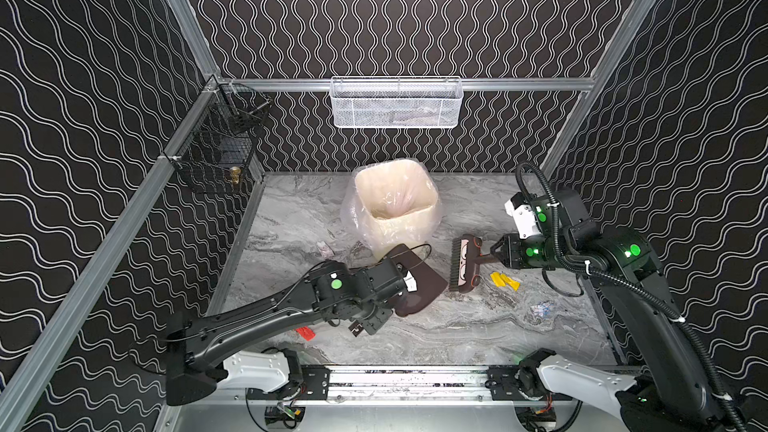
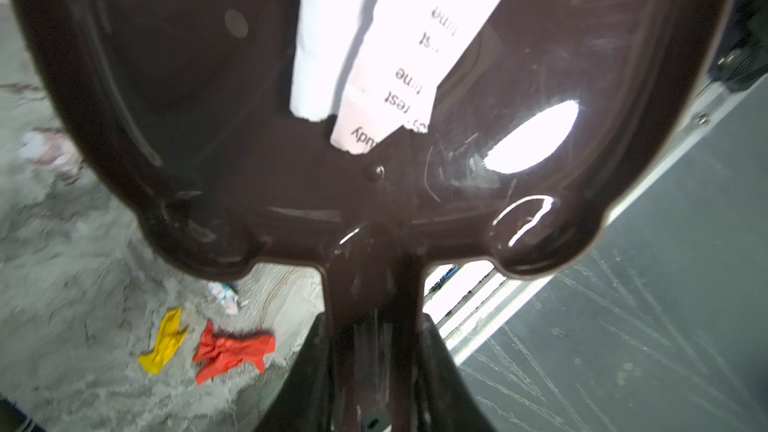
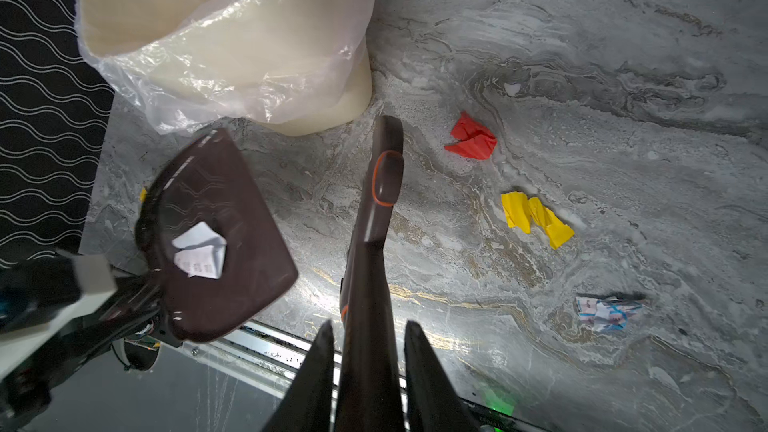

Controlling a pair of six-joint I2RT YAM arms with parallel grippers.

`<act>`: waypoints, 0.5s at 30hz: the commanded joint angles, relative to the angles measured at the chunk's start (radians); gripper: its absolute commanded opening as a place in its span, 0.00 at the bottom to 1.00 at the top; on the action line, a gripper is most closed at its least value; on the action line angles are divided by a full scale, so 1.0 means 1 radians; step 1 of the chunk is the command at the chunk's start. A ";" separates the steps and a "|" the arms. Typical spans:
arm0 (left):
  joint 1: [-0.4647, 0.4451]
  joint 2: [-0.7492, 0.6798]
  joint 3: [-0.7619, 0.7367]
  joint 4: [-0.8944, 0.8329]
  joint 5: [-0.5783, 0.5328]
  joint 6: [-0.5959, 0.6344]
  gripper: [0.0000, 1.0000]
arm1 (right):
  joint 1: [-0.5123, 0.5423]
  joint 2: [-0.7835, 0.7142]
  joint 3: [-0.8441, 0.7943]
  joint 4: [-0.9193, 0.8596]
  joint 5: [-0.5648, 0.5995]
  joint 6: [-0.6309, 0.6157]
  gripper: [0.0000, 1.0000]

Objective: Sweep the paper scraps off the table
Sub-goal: 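Lift the dustpan toward the bin with the left gripper while the right withdraws the brush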

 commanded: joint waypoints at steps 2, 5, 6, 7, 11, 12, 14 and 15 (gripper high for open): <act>-0.010 -0.039 0.075 -0.163 -0.074 -0.109 0.00 | -0.018 -0.004 -0.014 0.070 -0.043 -0.009 0.00; -0.010 -0.055 0.131 -0.238 -0.109 -0.145 0.00 | -0.064 0.007 -0.010 0.079 -0.052 -0.022 0.00; -0.010 -0.062 0.147 -0.258 -0.121 -0.158 0.00 | -0.069 0.011 -0.008 0.080 -0.055 -0.025 0.00; -0.010 -0.066 0.167 -0.276 -0.133 -0.173 0.00 | -0.076 0.014 -0.006 0.084 -0.058 -0.027 0.00; -0.010 -0.083 0.233 -0.321 -0.156 -0.215 0.00 | -0.092 0.021 -0.005 0.096 -0.074 -0.030 0.00; -0.010 -0.085 0.250 -0.336 -0.166 -0.225 0.00 | -0.096 0.022 -0.007 0.099 -0.077 -0.029 0.00; -0.009 -0.085 0.286 -0.366 -0.186 -0.240 0.00 | -0.102 0.026 -0.011 0.110 -0.085 -0.031 0.00; -0.008 -0.085 0.309 -0.382 -0.202 -0.249 0.00 | -0.104 0.028 -0.014 0.115 -0.088 -0.031 0.00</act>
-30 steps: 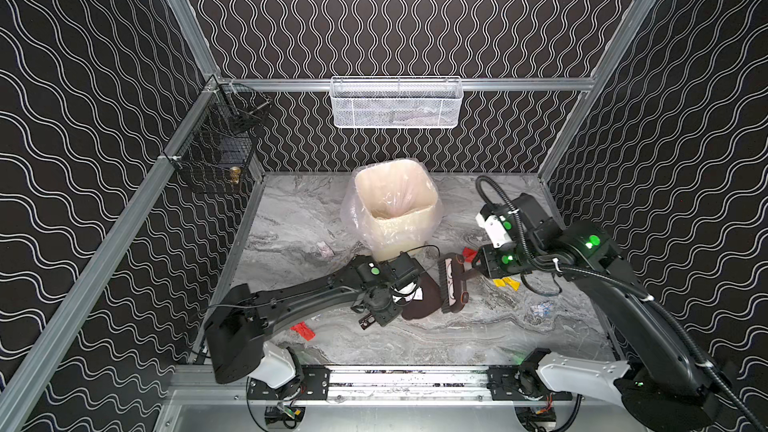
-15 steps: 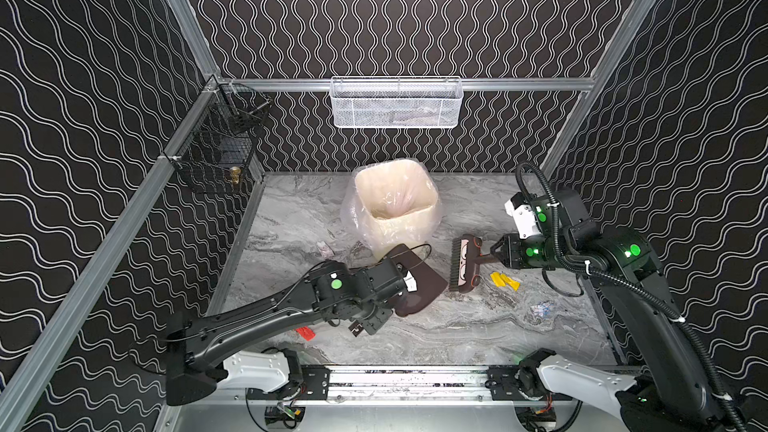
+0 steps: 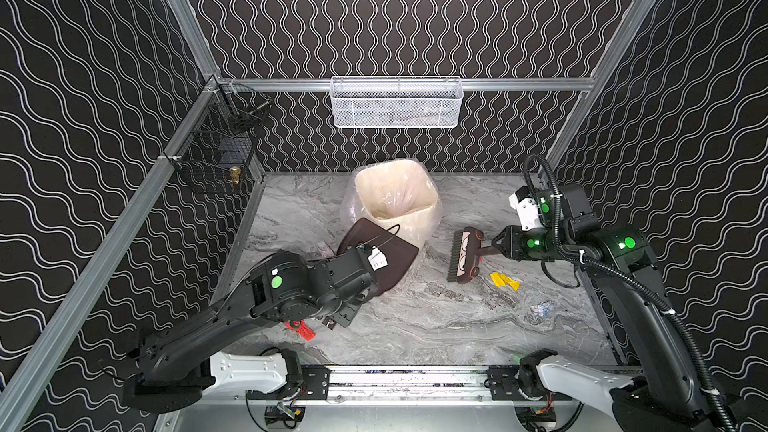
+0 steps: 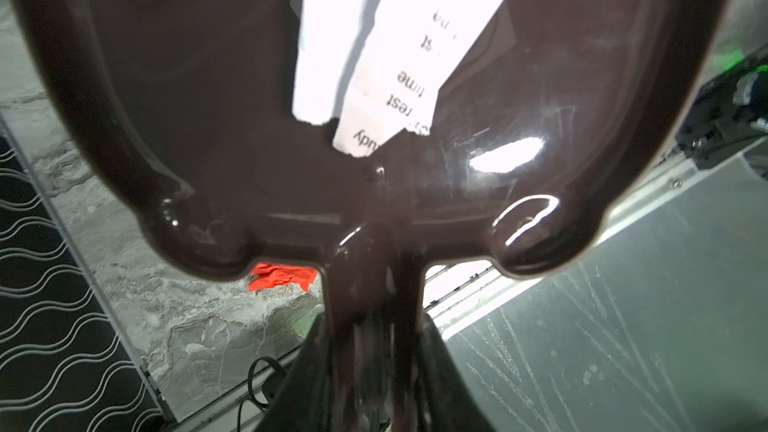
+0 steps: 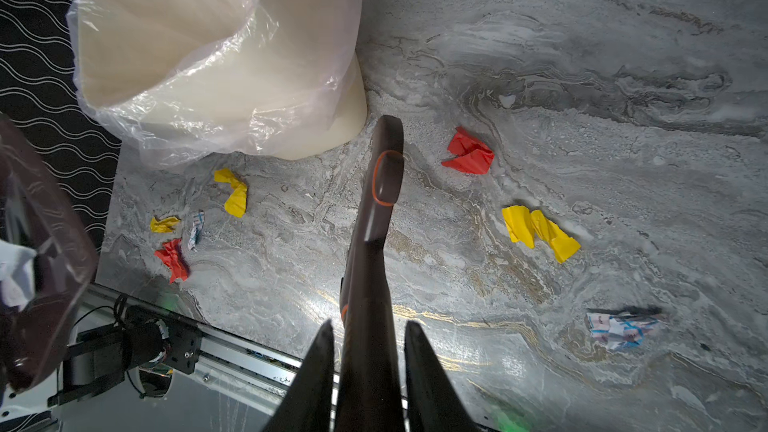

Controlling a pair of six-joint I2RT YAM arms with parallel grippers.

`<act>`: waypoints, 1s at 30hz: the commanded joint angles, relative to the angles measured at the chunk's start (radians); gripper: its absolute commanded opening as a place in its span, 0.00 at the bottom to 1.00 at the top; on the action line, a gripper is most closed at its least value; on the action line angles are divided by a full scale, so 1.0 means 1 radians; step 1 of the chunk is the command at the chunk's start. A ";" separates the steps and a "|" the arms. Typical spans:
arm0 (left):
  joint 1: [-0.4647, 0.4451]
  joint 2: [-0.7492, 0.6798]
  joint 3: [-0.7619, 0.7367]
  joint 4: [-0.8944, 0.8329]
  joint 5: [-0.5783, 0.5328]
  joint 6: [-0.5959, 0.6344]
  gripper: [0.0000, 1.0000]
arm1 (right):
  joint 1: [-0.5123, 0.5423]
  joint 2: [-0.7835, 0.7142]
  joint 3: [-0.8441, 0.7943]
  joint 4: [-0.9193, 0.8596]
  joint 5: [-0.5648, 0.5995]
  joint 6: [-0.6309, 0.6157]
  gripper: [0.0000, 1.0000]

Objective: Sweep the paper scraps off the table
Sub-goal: 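Lift the dustpan toward the bin with the left gripper while the right withdraws the brush, then tip the dustpan over the bin with the left gripper to empty it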

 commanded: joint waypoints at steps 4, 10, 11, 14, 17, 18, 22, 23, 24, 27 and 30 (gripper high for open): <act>0.019 0.014 0.109 -0.134 -0.105 -0.079 0.00 | -0.019 0.022 0.005 0.070 -0.043 -0.020 0.00; 0.225 0.049 0.193 -0.160 -0.064 0.044 0.00 | -0.047 0.048 0.010 0.085 -0.073 -0.046 0.00; 0.264 0.055 0.206 -0.160 -0.062 0.073 0.00 | -0.050 0.052 0.013 0.085 -0.078 -0.050 0.00; 0.402 0.103 0.251 -0.158 -0.015 0.182 0.00 | -0.063 0.069 0.031 0.083 -0.093 -0.063 0.00; 0.548 0.152 0.289 -0.130 0.060 0.291 0.00 | -0.074 0.082 0.055 0.076 -0.102 -0.072 0.00; 0.603 0.170 0.304 -0.116 0.095 0.326 0.00 | -0.078 0.084 0.061 0.073 -0.104 -0.073 0.00; 0.784 0.242 0.364 -0.098 0.187 0.451 0.00 | -0.094 0.083 0.080 0.064 -0.111 -0.072 0.00; 0.818 0.259 0.381 -0.093 0.206 0.474 0.00 | -0.095 0.080 0.081 0.064 -0.111 -0.069 0.00; 0.839 0.281 0.403 -0.088 0.210 0.486 0.00 | -0.098 0.076 0.080 0.064 -0.110 -0.065 0.00; 0.847 0.358 0.466 -0.089 0.192 0.496 0.00 | -0.101 0.061 0.072 0.062 -0.103 -0.051 0.00; 0.848 0.450 0.559 -0.097 0.162 0.503 0.00 | -0.100 0.039 0.056 0.055 -0.082 -0.044 0.00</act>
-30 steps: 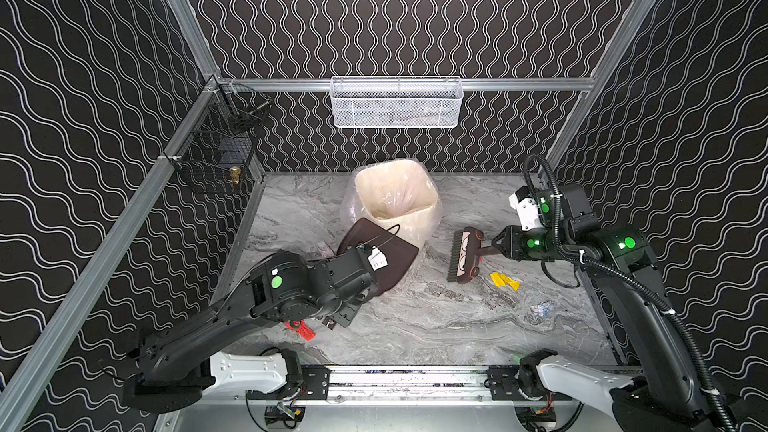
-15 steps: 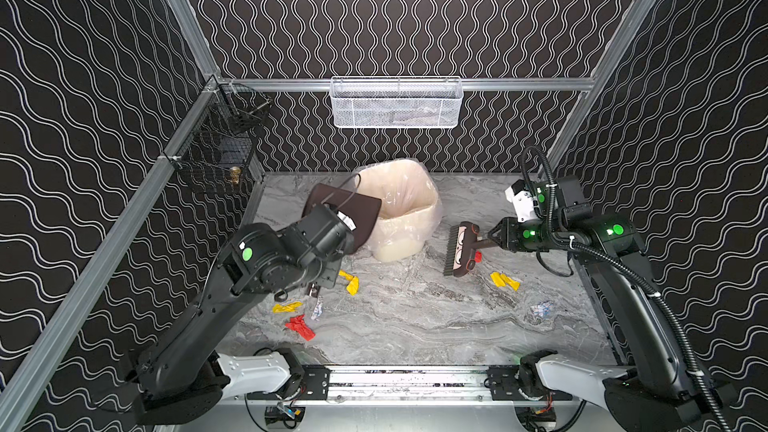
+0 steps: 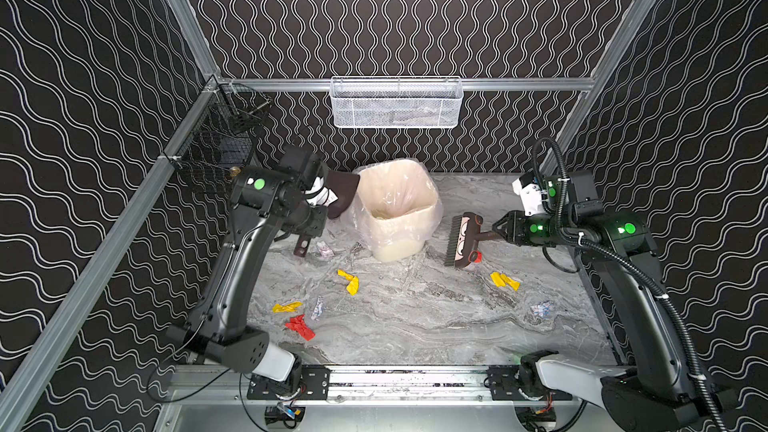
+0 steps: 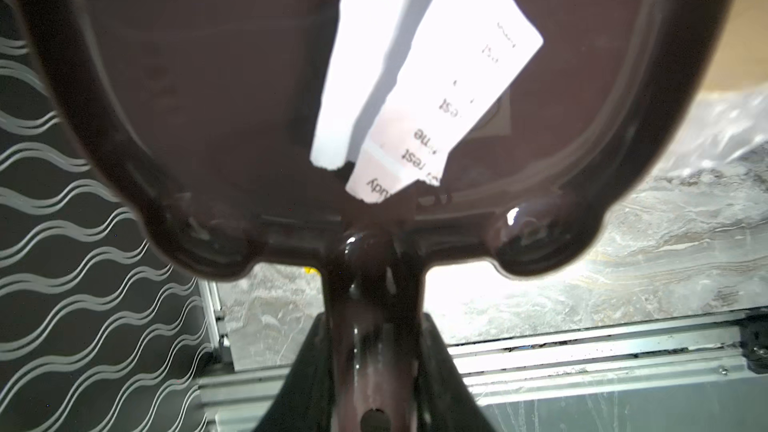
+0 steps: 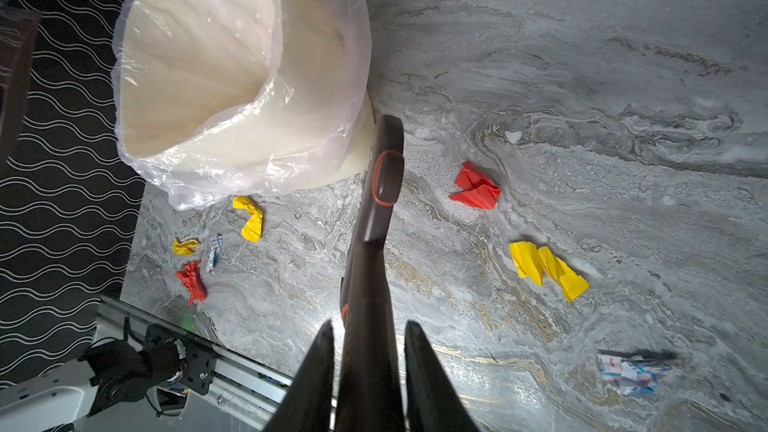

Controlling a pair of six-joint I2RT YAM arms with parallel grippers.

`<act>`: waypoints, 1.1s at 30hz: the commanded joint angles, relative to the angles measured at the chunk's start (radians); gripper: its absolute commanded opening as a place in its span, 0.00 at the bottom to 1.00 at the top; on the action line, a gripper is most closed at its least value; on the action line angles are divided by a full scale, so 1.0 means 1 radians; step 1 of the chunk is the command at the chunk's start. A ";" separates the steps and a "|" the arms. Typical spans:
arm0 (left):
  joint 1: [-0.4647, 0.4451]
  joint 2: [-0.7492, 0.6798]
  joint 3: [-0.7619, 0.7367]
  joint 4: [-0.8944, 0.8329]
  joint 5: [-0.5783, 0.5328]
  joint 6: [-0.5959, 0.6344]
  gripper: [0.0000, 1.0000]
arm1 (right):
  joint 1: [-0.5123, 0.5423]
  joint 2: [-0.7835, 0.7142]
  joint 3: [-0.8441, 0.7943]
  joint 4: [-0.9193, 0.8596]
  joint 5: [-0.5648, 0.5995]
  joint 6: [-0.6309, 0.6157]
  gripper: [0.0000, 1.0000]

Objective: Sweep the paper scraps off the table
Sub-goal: 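Tip the dustpan over the bin with the left gripper to empty it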

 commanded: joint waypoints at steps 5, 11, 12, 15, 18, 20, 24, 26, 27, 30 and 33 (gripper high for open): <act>-0.040 0.174 0.200 -0.025 -0.105 0.071 0.00 | -0.001 -0.037 -0.031 -0.017 0.046 -0.006 0.00; -0.180 0.264 0.253 -0.074 -0.310 0.077 0.00 | -0.003 -0.046 -0.024 -0.052 0.053 -0.016 0.00; -0.194 0.273 0.262 -0.076 -0.336 0.079 0.00 | -0.002 -0.046 -0.021 -0.060 0.052 -0.016 0.00; -0.236 0.291 0.285 -0.077 -0.425 0.103 0.00 | -0.003 -0.047 -0.018 -0.077 0.050 -0.025 0.00; -0.280 0.303 0.291 -0.077 -0.569 0.135 0.00 | -0.002 -0.047 -0.016 -0.094 0.049 -0.035 0.00; -0.294 0.312 0.288 -0.077 -0.639 0.150 0.00 | -0.002 -0.048 -0.016 -0.102 0.045 -0.037 0.00; -0.334 0.338 0.254 -0.077 -0.781 0.183 0.00 | -0.002 -0.047 -0.013 -0.105 0.030 -0.040 0.00; -0.362 0.351 0.240 -0.076 -0.874 0.199 0.00 | -0.003 -0.047 -0.015 -0.109 0.035 -0.050 0.00; -0.384 0.356 0.227 -0.076 -0.917 0.211 0.00 | -0.003 -0.049 -0.016 -0.109 0.038 -0.052 0.00; -0.443 0.354 0.153 -0.073 -1.058 0.237 0.00 | -0.002 -0.056 -0.033 -0.099 0.035 -0.055 0.00; -0.490 0.337 0.087 -0.073 -1.172 0.262 0.00 | -0.004 -0.065 -0.055 -0.096 0.031 -0.060 0.00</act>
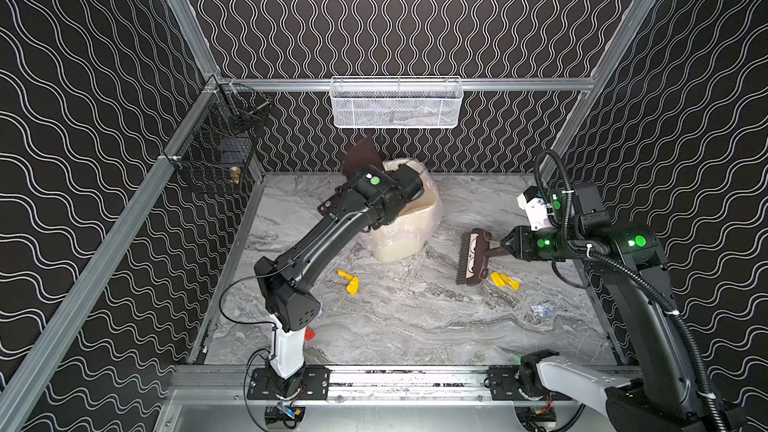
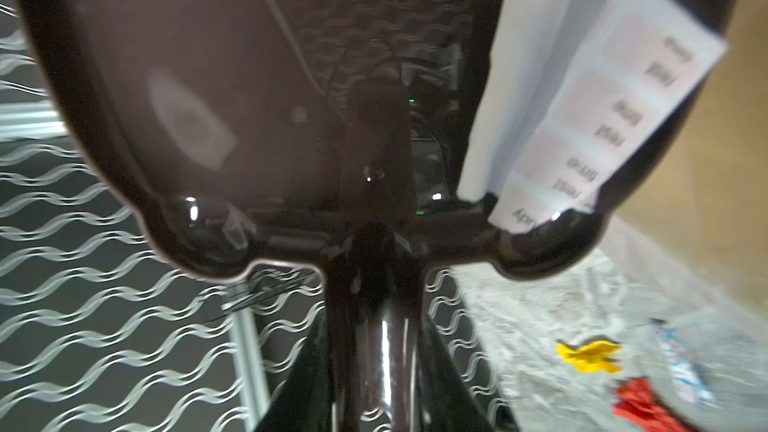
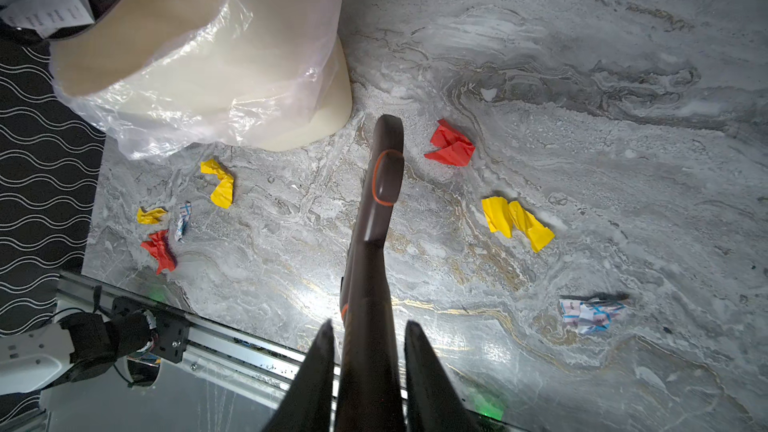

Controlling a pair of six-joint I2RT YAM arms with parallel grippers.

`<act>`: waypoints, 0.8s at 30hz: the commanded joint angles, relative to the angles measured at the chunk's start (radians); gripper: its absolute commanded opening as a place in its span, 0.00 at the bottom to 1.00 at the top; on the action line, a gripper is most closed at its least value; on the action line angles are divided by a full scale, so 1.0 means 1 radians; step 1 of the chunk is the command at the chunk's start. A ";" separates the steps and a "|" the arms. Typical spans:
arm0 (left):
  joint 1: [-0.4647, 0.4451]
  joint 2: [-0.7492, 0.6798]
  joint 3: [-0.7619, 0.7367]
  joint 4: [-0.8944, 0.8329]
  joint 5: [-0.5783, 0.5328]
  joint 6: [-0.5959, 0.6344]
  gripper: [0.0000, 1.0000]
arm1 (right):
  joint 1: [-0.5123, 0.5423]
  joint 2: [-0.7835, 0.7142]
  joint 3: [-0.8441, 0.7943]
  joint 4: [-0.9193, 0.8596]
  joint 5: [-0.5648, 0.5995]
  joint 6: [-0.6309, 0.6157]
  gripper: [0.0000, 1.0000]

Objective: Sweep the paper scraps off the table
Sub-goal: 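Tip the dustpan over the bin with the left gripper to empty it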

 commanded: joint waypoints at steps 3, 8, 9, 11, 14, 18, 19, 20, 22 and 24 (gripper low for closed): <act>-0.057 -0.045 -0.063 -0.043 -0.243 0.103 0.00 | -0.002 -0.019 -0.034 0.023 -0.022 -0.012 0.00; -0.072 -0.071 -0.144 0.003 -0.276 0.180 0.00 | -0.002 -0.024 -0.038 0.021 -0.022 -0.016 0.00; -0.074 -0.075 -0.148 0.006 -0.279 0.183 0.00 | -0.003 -0.027 -0.036 0.020 -0.022 -0.015 0.00; -0.077 -0.079 -0.146 0.009 -0.270 0.184 0.00 | -0.002 -0.032 -0.043 0.024 -0.024 -0.012 0.00; -0.077 -0.083 -0.141 0.014 -0.255 0.182 0.00 | -0.003 -0.037 -0.048 0.030 -0.022 -0.005 0.00; -0.084 -0.074 -0.043 0.017 -0.191 0.137 0.00 | -0.003 -0.043 -0.048 0.040 -0.007 0.000 0.00; -0.092 -0.066 0.001 0.017 -0.165 0.124 0.00 | -0.003 -0.042 -0.046 0.042 0.003 -0.001 0.00; -0.104 -0.058 0.040 0.017 -0.135 0.110 0.00 | -0.005 -0.041 -0.040 0.042 0.018 -0.004 0.00; -0.125 -0.044 0.123 0.015 -0.070 0.079 0.00 | -0.010 -0.036 -0.031 0.038 0.049 -0.015 0.00; -0.152 -0.032 0.190 0.016 -0.006 0.044 0.00 | -0.018 -0.032 -0.024 0.034 0.086 -0.027 0.00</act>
